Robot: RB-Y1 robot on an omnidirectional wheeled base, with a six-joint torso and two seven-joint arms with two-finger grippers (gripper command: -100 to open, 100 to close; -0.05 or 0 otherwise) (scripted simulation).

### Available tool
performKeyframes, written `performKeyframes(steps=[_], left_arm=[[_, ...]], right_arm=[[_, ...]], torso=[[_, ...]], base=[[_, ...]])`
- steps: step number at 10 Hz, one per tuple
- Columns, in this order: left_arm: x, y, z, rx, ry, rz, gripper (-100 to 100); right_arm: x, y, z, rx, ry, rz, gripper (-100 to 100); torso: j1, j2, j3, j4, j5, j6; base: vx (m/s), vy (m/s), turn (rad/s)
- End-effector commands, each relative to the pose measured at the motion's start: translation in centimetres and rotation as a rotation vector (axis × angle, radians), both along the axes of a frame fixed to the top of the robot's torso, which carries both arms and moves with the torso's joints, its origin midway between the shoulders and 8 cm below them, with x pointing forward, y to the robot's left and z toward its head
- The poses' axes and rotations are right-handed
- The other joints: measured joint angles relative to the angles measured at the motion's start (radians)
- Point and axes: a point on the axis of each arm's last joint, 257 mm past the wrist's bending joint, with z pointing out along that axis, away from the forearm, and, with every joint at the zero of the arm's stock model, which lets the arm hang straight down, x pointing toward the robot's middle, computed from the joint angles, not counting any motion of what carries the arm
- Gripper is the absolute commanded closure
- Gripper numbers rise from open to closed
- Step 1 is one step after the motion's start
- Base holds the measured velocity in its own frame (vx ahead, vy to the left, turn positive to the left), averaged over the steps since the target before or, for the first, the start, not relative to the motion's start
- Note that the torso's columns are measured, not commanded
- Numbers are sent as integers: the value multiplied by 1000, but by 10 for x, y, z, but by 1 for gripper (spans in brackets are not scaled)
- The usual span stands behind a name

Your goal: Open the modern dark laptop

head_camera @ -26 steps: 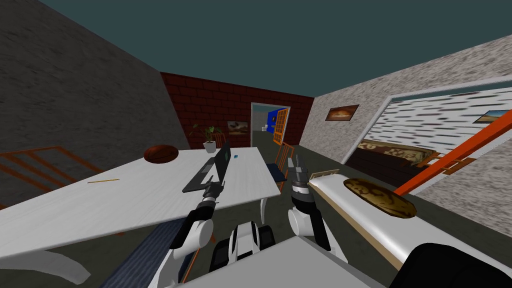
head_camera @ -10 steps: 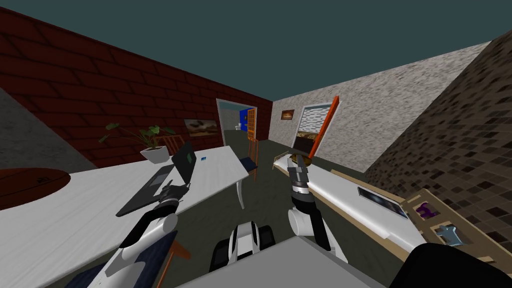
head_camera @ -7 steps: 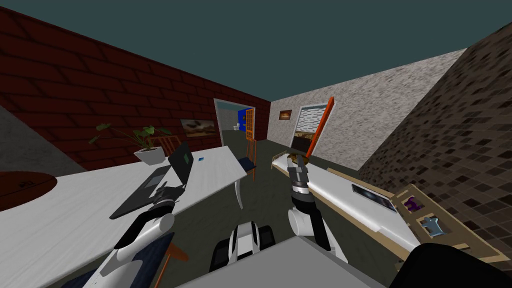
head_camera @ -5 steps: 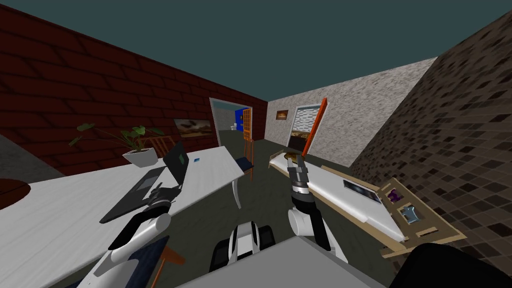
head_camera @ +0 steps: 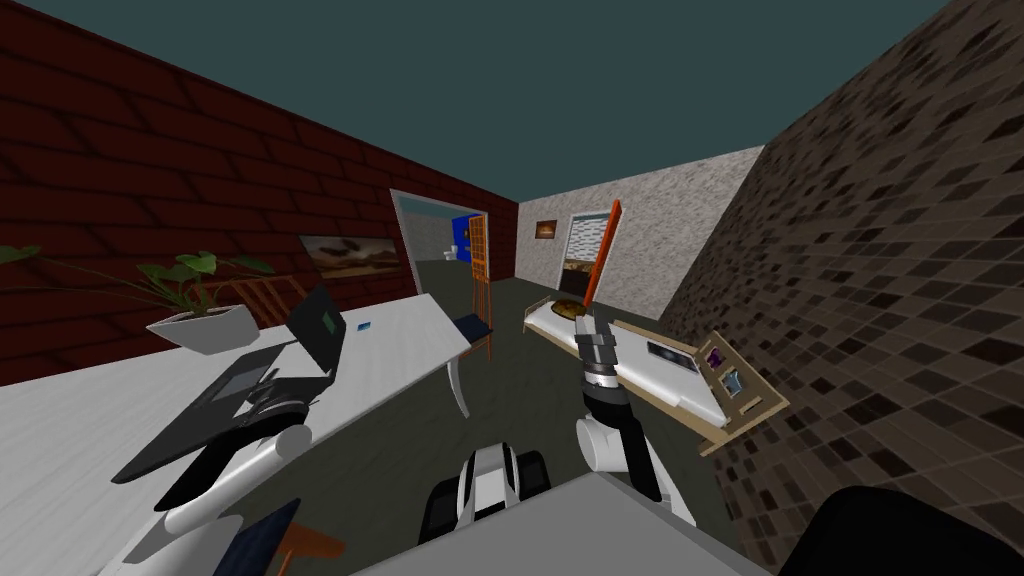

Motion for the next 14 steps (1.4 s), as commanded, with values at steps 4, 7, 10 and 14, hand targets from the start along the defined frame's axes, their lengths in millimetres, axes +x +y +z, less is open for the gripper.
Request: performKeyframes(steps=[4, 7, 10, 14], left_arm=[[1, -58, -46, 7, 83, -89, 100], [9, -105, -46, 20, 82, -163, 100], [10, -148, -61, 19, 109, -230, 100], [16, -201, -51, 33, 87, -313, 100]], right_arm=[[0, 0, 0, 0, 0, 0, 0], [0, 0, 0, 0, 0, 0, 0], [0, 0, 0, 0, 0, 0, 0], [0, 0, 0, 0, 0, 0, 0]], torso=[[4, -4, -3, -2, 2, 0], [-3, 2, 1, 0, -1, 1], [-1, 1, 0, 0, 0, 1], [0, 0, 0, -1, 0, -1]], base=[[60, 53, 245], [70, 52, 206], [69, 40, 192], [79, 38, 209]])
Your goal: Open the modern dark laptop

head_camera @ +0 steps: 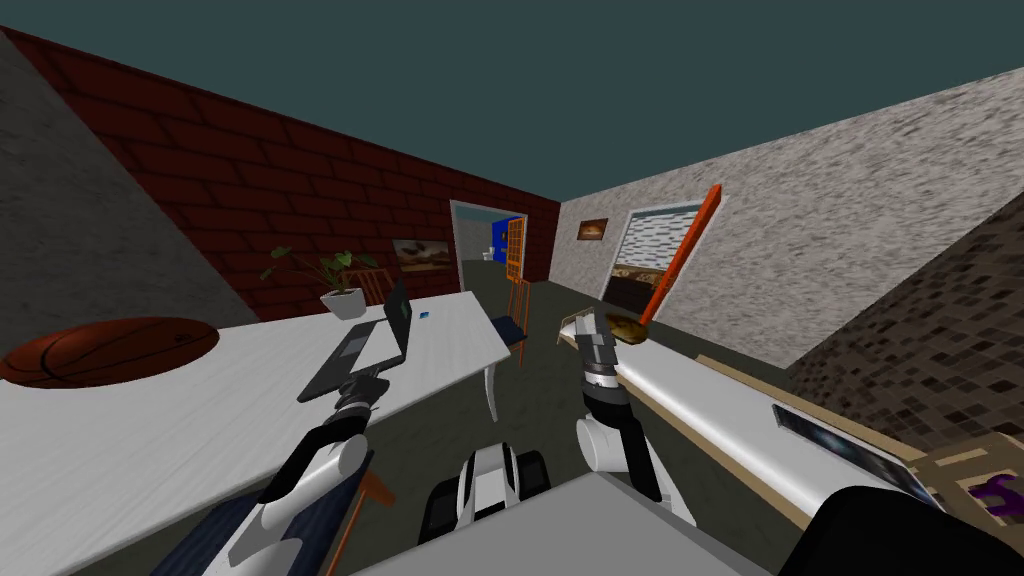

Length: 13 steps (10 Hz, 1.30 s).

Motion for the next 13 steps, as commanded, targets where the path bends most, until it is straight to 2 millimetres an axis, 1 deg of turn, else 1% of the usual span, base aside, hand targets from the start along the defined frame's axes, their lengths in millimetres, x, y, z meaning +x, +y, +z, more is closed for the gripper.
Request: performKeyframes(steps=[1, 2, 3, 4, 5, 6, 7, 8, 9, 10, 11, 12, 13], left_arm=[[0, -55, -3, -4, 1, -75, 100], [4, -70, 3, -3, -11, -103, 100], [-4, -97, -10, -17, 15, -132, 100], [0, -111, 4, -14, -14, -159, 100], [-9, -134, -4, -27, 4, -178, 100], [-5, -152, 11, -27, -26, -212, 100], [-14, -173, 7, -40, -14, -229, 100], [-11, -188, 24, -42, -49, -256, 100], [-19, -207, 28, -53, -50, -268, 100], [-18, -225, 38, -62, -72, -300, 100], [-21, -211, 33, -57, -62, -281, 100], [-21, -205, 35, -22, -57, -299, -100], [-20, -200, 36, -4, -53, -308, -100]], right_arm=[[0, 0, 0, 0, 0, 0, 0], [0, 0, 0, 0, 0, 0, 0], [0, 0, 0, 0, 0, 0, 0], [0, 0, 0, 0, 0, 0, 0], [0, 0, 0, 0, 0, 0, 0], [0, 0, 0, 0, 0, 0, 0], [0, 0, 0, 0, 0, 0, 0], [0, 0, 0, 0, 0, 0, 0], [0, 0, 0, 0, 0, 0, 0], [0, 0, 0, 0, 0, 0, 0], [0, 0, 0, 0, 0, 0, 0], [0, 0, 0, 0, 0, 0, 0], [0, 0, 0, 0, 0, 0, 0]], torso=[[0, -1, -1, 0, 0, 1], [1, -2, -1, -1, 1, 1], [1, -1, -1, 0, 0, 2], [1, -1, -1, 0, 0, 1], [1, 1, 0, 0, 0, 1], [2, 1, 0, 0, 1, 0], [0, 1, 0, 0, 0, 2], [-1, 0, 0, 0, 0, 1], [-1, 0, 0, 0, 0, 2], [0, -1, -1, 0, 0, 1], [1, 1, 0, 0, 0, 2], [1, 4, 2, 1, 1, 1], [0, 6, 3, 1, 0, 1]], base=[[115, 47, 411], [103, 36, 215], [124, 51, 323], [104, 46, 239], [110, 68, 398], [101, 38, 224], [121, 23, 306], [111, 12, 234], [138, 10, 333], [104, 19, 390], [36, 11, -15], [-16, -14, -45], [-50, -29, -66]])
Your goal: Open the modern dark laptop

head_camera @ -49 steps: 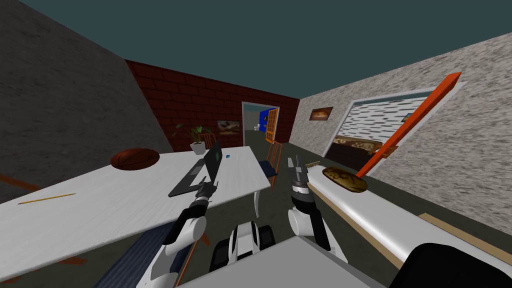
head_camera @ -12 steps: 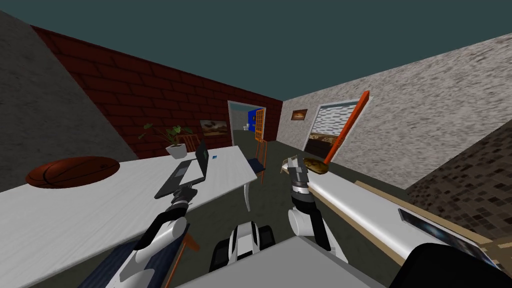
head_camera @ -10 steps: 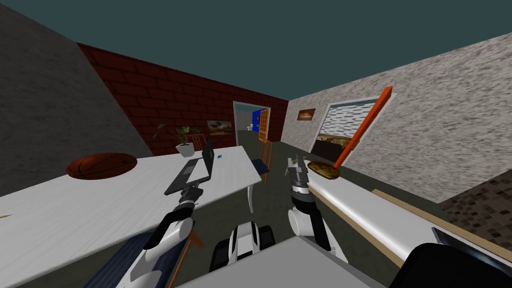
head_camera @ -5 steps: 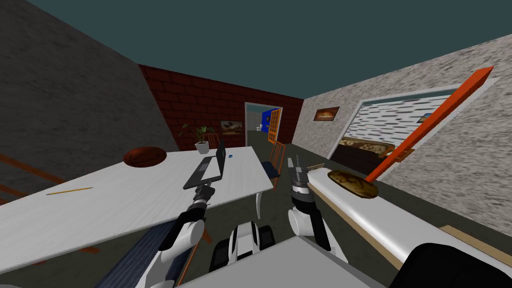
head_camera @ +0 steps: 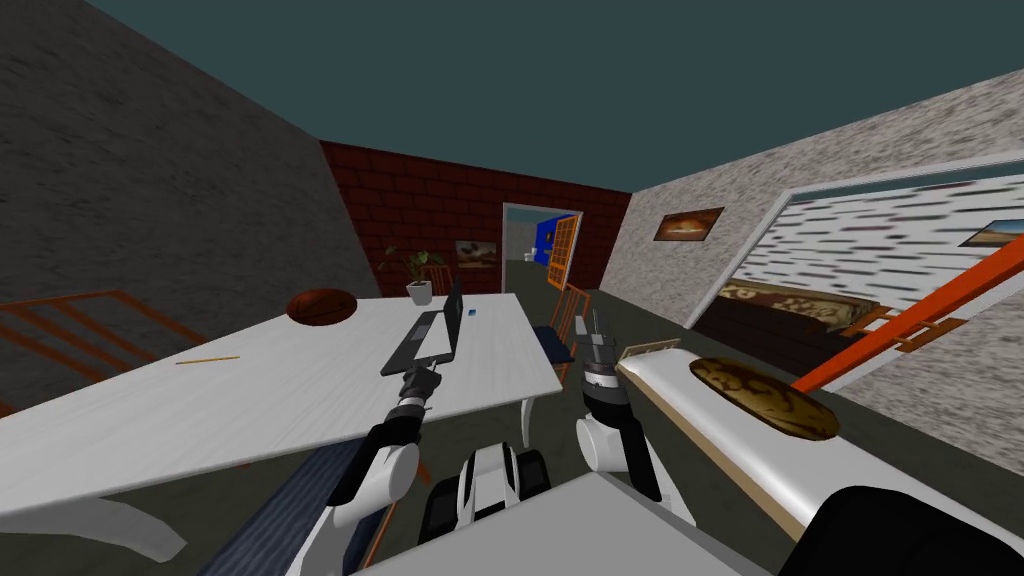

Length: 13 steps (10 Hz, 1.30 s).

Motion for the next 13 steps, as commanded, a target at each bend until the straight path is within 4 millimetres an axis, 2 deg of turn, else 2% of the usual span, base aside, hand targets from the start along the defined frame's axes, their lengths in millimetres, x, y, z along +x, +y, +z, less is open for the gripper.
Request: performKeyframes(steps=[1, 6, 10, 13], left_arm=[[2, 15, 2, 55, 1, -24, -100], [16, 32, 15, 63, -4, -57, -100], [34, 35, 19, -70, -5, -34, -100], [43, 63, 33, -86, -28, 1, -100]], right_arm=[[0, 0, 0, 0, 0, 0, 0], [0, 0, 0, 0, 0, 0, 0], [0, 0, 0, 0, 0, 0, 0], [0, 0, 0, 0, 0, 0, 0]], torso=[[-1, -1, 0, 0, 0, 0], [-1, -7, -4, -2, 0, 0], [-1, -4, -3, -1, 0, 0], [4, -6, -4, -2, 1, -1]], base=[[-56, -52, -98], [-37, -88, -109], [-25, -168, -132], [-3, -122, -49]])
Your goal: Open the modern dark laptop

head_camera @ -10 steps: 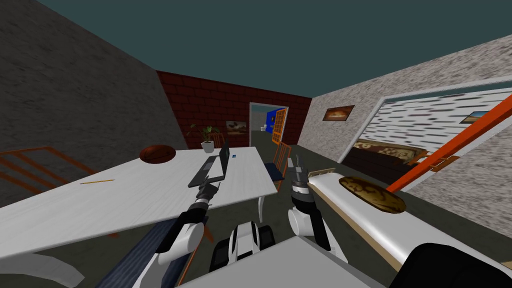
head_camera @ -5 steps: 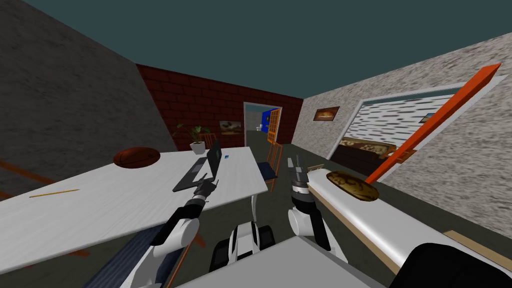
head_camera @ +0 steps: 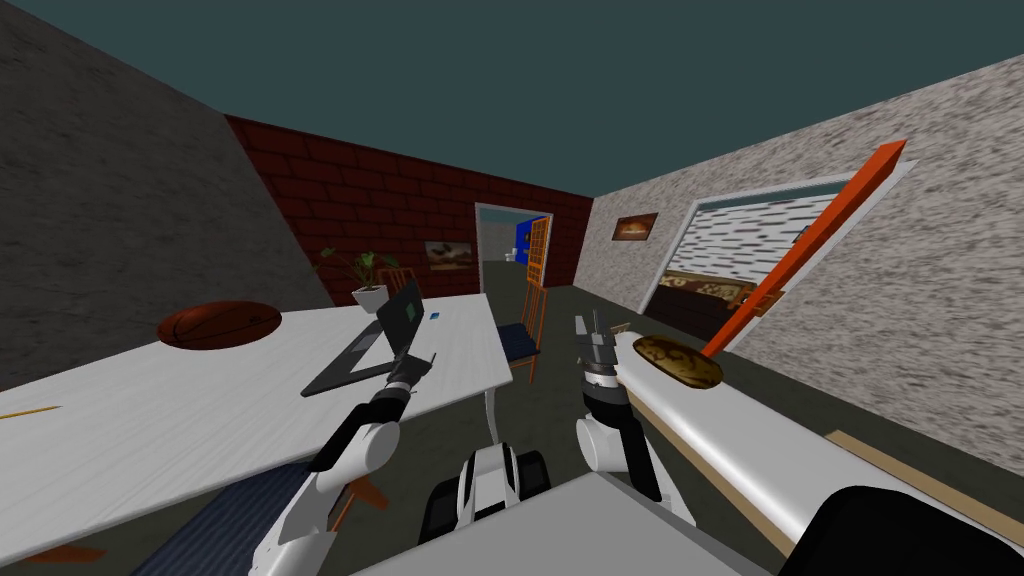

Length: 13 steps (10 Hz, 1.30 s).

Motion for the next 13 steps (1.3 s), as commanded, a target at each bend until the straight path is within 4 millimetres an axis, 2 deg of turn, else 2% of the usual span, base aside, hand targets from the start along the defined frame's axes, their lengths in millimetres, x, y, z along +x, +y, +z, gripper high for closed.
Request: performKeyframes(steps=[1, 5, 7, 11, 12, 13], left_arm=[[7, 25, 13, -9, -18, 39, -100], [9, 58, 16, -41, -28, 123, -100], [8, 64, 13, -70, -26, 153, -100], [7, 63, 7, -115, -22, 180, -100], [6, 88, 5, -105, -17, 220, -100], [7, 88, 5, -105, -18, 219, -100]], right_arm=[[0, 0, 0, 0, 0, 0, 0], [0, 0, 0, 0, 0, 0, 0], [0, 0, 0, 0, 0, 0, 0], [0, 0, 0, 0, 0, 0, 0], [0, 0, 0, 0, 0, 0, 0], [0, 0, 0, 0, 0, 0, 0]], torso=[[2, -1, -1, 0, 0, 0], [-2, 1, 1, 0, 0, 0], [-4, 1, 0, 0, -1, 0], [-4, 1, 1, 0, -1, 0], [-4, 1, 1, 0, -1, 0], [-4, 3, 2, 1, -1, 1]], base=[[28, -18, 26], [30, 46, 46], [33, 51, 55], [16, 24, 22], [-33, -1, -270], [-54, -6, -166]])
